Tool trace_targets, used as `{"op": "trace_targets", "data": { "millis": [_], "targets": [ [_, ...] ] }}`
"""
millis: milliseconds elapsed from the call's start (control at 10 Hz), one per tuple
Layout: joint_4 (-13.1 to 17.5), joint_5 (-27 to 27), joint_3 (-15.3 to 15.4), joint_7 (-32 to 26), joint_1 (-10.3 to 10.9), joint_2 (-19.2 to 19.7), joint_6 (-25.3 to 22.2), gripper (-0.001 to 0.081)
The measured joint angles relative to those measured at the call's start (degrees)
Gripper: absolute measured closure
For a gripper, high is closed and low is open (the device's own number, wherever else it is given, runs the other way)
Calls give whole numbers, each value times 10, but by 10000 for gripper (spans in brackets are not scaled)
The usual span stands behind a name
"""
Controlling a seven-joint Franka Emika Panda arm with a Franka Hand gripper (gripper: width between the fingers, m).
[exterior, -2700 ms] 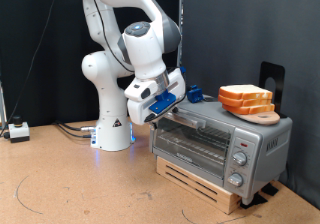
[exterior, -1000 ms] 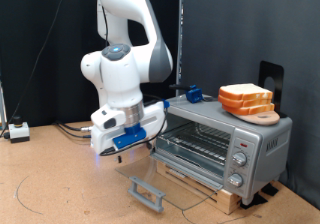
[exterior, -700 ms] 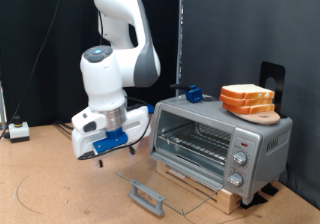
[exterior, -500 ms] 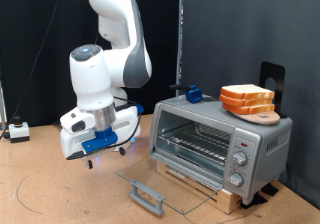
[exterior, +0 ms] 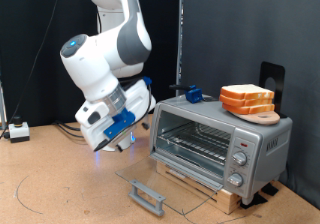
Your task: Make a piece of toast with the oven
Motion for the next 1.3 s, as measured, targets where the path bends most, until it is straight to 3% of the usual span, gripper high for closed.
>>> {"op": "trace_targets", "data": {
  "millis": [600, 800, 900, 1100, 1300],
  "targets": [
    [3, -42, 44, 4, 6, -99, -122, -3],
    [-7, -63, 62, 32, 5, -133, -138, -3],
    [-7, -61, 62, 32, 5, -132, -138, -3],
    [-5, -34, 63, -58, 20, -139, -145, -3],
    [-3, -7, 65, -168, 46, -161, -183, -3]
  ]
}}
